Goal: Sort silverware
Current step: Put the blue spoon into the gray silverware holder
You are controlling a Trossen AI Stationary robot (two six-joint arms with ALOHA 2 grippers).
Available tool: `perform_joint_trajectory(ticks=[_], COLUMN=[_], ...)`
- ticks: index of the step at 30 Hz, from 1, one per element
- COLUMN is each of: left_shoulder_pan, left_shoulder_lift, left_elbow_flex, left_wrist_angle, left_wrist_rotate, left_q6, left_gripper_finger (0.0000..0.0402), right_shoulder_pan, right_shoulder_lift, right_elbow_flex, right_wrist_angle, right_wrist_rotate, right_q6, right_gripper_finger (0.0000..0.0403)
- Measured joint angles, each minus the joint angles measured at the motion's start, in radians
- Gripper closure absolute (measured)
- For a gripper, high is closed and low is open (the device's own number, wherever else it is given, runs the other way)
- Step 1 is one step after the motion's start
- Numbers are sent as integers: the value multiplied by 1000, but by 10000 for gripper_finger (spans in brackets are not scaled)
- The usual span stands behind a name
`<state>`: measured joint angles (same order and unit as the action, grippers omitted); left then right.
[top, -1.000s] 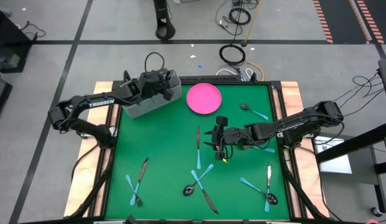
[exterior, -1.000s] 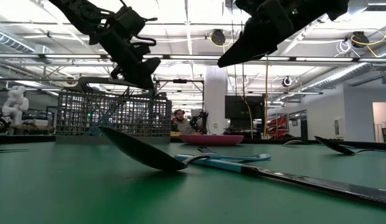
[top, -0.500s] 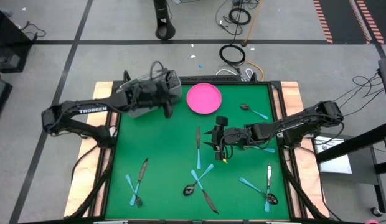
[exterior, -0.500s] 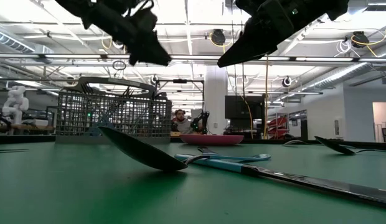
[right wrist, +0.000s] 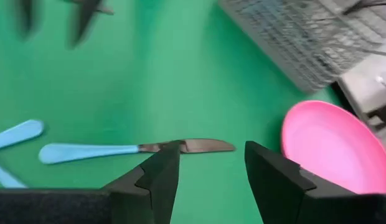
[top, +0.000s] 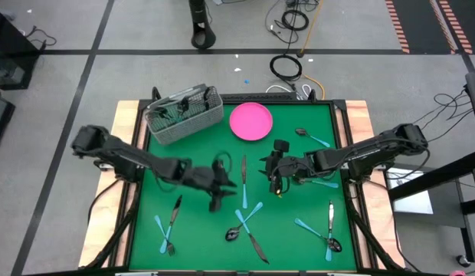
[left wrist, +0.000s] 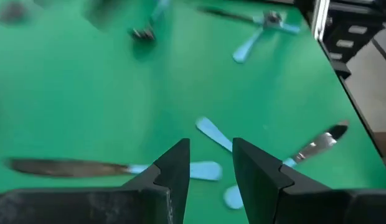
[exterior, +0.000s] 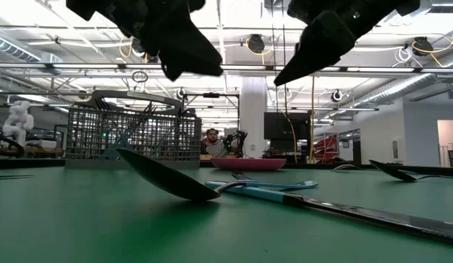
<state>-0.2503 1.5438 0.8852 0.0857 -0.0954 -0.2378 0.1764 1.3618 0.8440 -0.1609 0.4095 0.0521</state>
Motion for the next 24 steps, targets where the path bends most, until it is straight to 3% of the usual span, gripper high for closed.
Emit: perform_joint_trajectory(ticks=[7, 14, 24], left_shoulder_pan=[-70, -120, -143], left_shoulder_lift=[214, 404, 602], left_elbow_flex=[234, 478, 671], left_wrist_angle=[-193, -388, -535], left_wrist_rotate=[-14, -18, -23], left_q6=[-224, -311, -359], left_gripper_finger=[278, 279, 279], right_shoulder_pan=[11, 36, 48], right_shoulder_lift=[-60, -68, -68], right_elbow_flex=[0, 0, 0], right_wrist_angle=[-23, -125, -291], right_wrist_rotate=[10, 9, 8], right_q6=[59, 89, 199], right_gripper_finger=[232, 232, 232])
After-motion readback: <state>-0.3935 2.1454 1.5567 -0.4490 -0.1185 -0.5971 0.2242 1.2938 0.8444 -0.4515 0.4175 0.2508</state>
